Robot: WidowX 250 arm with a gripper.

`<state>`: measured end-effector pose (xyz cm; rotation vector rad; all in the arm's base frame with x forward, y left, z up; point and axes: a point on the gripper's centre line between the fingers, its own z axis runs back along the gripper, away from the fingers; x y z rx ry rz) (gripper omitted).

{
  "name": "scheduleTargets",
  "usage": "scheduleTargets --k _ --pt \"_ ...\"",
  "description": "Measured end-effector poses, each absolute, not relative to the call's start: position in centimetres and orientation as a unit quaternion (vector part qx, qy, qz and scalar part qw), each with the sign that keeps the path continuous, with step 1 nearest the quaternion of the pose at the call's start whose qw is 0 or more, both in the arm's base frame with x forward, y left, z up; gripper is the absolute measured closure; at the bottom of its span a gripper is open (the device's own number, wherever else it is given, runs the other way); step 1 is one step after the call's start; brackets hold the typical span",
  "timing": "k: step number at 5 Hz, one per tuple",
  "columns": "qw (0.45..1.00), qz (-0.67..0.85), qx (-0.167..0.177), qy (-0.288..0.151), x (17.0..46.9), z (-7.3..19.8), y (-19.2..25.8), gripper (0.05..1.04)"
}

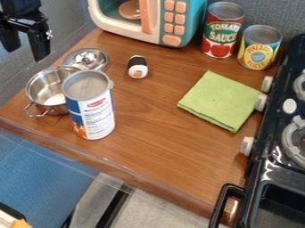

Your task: Move the green cloth to the bottom right of the table

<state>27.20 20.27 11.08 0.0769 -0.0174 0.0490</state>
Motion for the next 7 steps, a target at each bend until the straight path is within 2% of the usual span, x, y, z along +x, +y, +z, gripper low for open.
scheduleTargets --k 1,3,5,6,7 --pt "0.999 0.026 0.028 0.003 27.2 10.1 20.0 0.082" --pt "0.999 -0.048 0.018 -0.015 30.7 11.5 13.2 0.082" --pt "0.993 -0.105 0.011 -0.053 33.2 12.4 5.4 0.082" --pt "0.989 -0.124 0.019 -0.073 34.2 12.5 2.0 0.082" --pt "0.987 -0.134 0.038 -0.084 35.3 11.3 -1.5 0.082"
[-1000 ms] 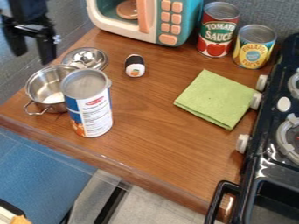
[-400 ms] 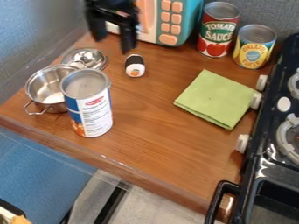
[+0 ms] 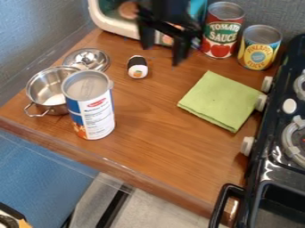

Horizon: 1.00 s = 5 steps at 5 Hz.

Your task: Move the green cloth to the bottom right of the table

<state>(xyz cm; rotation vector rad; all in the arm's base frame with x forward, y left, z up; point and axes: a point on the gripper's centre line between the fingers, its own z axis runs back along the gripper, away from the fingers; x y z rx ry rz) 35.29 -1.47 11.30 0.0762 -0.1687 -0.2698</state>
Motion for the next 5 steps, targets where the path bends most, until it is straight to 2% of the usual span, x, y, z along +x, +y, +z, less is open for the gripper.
scheduleTargets --k 1,3,5 --pt "0.989 -0.116 0.052 -0.081 35.9 9.1 -3.9 0.082" --pt "0.991 -0.106 0.031 -0.08 36.6 5.6 -6.6 0.082" --pt "0.992 -0.095 0.017 -0.08 37.3 3.3 -7.7 0.082"
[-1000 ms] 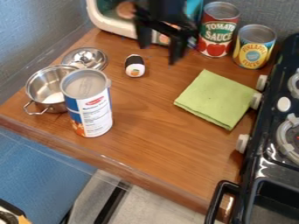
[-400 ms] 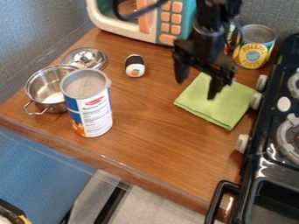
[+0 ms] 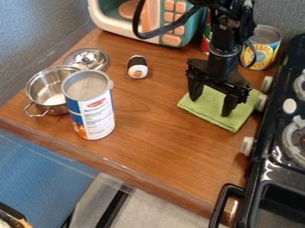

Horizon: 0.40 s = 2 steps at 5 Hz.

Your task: Move the green cloth to the bottom right of the table

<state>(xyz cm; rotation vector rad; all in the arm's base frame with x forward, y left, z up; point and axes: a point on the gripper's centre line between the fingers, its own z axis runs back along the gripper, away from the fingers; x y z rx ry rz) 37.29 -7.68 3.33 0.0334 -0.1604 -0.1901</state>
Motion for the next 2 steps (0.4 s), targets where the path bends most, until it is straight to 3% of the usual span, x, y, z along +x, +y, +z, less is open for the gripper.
scheduleTargets --k 2 --pt "0.992 -0.102 0.005 -0.08 37.89 2.73 -8.2 0.082"
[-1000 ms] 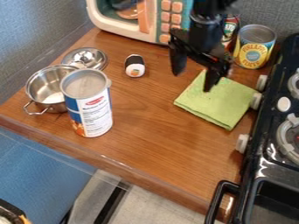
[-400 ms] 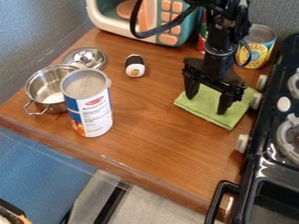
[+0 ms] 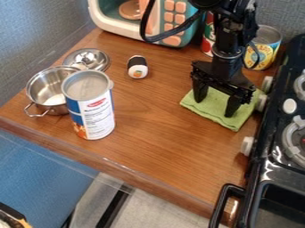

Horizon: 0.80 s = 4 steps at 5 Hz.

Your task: Move the green cloth to the bottom right of the table

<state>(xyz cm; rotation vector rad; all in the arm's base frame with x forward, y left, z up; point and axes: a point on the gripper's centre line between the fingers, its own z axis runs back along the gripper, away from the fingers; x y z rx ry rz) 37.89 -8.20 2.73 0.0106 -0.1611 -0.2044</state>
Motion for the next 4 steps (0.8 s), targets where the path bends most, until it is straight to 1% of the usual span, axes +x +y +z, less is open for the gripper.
scheduleTargets --k 1,2,3,4 --pt "0.992 -0.102 0.014 -0.075 36.3 2.3 -7.6 0.084" --pt "0.994 -0.097 0.017 -0.055 33.4 2.3 -6.1 0.084" --pt "0.995 -0.092 0.011 -0.037 30.3 2.2 -5.1 0.084" --pt "0.995 -0.095 0.003 -0.029 27.5 2.3 -4.9 0.084"
